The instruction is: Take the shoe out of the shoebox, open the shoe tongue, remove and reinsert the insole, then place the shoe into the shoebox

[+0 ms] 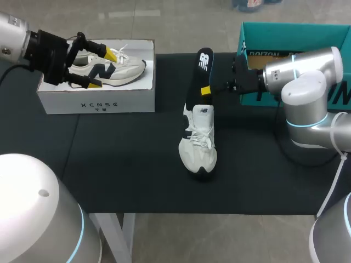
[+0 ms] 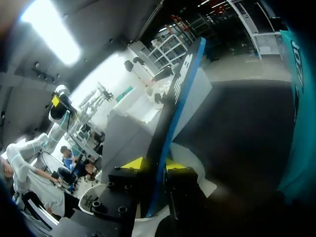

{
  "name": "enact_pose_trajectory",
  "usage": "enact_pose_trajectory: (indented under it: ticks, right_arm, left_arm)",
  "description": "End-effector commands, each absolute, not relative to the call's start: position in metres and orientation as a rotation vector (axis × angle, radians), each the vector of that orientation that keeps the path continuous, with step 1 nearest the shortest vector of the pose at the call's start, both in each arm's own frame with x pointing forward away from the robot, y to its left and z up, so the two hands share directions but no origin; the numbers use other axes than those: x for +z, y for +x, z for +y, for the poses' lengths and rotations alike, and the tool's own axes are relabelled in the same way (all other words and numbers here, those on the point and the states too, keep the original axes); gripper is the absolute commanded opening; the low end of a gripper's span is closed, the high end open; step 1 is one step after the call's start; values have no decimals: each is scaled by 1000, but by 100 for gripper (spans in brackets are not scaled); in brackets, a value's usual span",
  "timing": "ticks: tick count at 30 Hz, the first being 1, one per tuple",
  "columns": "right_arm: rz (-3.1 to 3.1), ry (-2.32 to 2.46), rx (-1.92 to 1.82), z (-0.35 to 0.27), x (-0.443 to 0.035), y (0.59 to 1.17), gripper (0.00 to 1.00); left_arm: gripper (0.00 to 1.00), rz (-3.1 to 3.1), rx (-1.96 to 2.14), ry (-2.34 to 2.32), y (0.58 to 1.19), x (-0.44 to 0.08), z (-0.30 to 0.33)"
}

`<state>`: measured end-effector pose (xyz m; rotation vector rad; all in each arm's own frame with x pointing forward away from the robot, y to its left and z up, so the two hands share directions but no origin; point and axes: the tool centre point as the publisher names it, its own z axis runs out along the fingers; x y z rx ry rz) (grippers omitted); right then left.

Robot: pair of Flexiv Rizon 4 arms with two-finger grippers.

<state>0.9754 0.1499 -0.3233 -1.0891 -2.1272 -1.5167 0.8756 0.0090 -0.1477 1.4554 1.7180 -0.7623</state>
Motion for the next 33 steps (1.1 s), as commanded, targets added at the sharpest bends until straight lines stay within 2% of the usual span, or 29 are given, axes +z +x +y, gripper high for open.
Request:
enact_pose_trajectory:
  ticks: [1,17,18,19,22,27,29,30,32,33]
  right_arm:
    - [-2136,-1093,-1498,154,-324,973,0]
    - [-2115,-1122,-1352,155,-353,925,0]
    - [-2116,-1121,-1352,155,-351,926,3]
    - [-2126,-1117,-1359,154,-348,930,36]
    - [-2150,-1108,-1386,154,-339,944,38]
    - [-2201,-1093,-1404,155,-331,970,35]
    - [-2210,-1096,-1406,155,-330,975,29]
    - [-2211,-1106,-1407,155,-330,976,25]
    - [-2210,-1113,-1406,155,-331,975,0]
    - [-2211,-1117,-1404,155,-331,972,0]
  left_arm:
    - [100,1720,-761,1458,876,-147,9]
    - [100,1720,-761,1458,876,-147,9]
    - [100,1720,-761,1458,876,-147,9]
    - [100,1720,-761,1458,876,-147,9]
    - [100,1720,-761,1458,876,-147,9]
    - [100,1720,-761,1458,876,-147,9]
    - [100,1720,-761,1458,876,-147,9]
    - [100,1720,-761,1458,876,-147,9]
    - [100,1720,-761,1458,876,-147,9]
    - [100,1720,-761,1458,876,-147,9]
